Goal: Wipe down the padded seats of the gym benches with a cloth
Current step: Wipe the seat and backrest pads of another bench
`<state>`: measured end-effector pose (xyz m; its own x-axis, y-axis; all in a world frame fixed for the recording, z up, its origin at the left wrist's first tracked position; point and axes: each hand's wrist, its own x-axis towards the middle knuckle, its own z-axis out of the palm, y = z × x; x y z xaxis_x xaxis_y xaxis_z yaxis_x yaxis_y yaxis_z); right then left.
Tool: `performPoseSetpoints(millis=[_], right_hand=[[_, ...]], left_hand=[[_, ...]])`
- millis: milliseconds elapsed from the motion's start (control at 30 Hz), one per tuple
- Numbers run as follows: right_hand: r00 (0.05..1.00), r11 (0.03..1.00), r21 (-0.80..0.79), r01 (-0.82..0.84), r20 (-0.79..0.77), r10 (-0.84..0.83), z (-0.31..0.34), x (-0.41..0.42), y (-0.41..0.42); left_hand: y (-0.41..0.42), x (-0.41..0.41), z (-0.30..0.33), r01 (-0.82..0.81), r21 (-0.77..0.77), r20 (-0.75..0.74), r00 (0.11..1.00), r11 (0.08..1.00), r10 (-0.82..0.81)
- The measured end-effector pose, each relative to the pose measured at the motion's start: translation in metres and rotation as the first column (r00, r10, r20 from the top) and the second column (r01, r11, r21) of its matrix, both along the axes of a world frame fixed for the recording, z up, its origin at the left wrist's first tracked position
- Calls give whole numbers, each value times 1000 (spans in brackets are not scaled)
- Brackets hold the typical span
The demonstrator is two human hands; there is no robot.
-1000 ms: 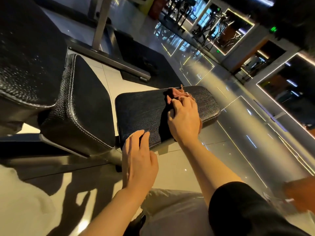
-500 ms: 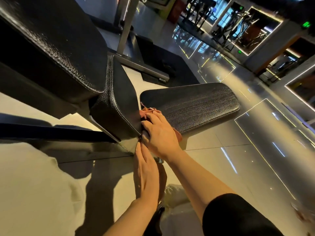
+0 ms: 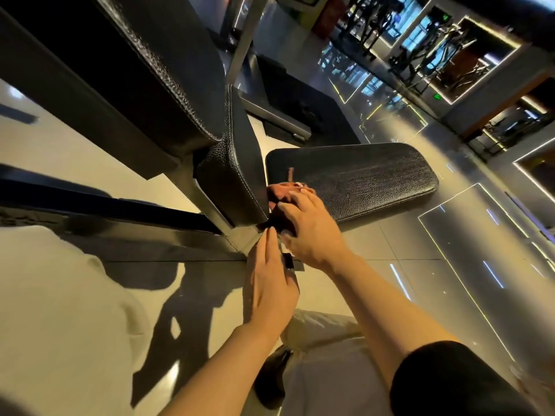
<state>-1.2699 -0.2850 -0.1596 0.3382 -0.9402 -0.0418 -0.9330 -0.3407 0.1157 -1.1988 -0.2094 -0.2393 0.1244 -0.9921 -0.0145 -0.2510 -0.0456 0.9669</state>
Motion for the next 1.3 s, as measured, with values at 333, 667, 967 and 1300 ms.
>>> performPoseSetpoints(millis=[333, 667, 967, 1300], right_hand=[[996, 994, -105, 17, -85, -26, 34, -52, 4], [975, 990, -92, -111, -205, 90, 17, -43, 10], [964, 941, -308, 138, -176, -199, 52, -102, 9], [943, 952, -296, 71, -292, -161, 71, -133, 4]], left_hand=[[2, 4, 11, 88, -55, -54, 994, 995, -91], [-13, -6, 21, 100, -144, 104, 991, 984, -86], [-22, -37, 34, 164, -261, 99, 985, 951, -142], [-41, -66, 52, 183, -382, 102, 983, 906, -155]])
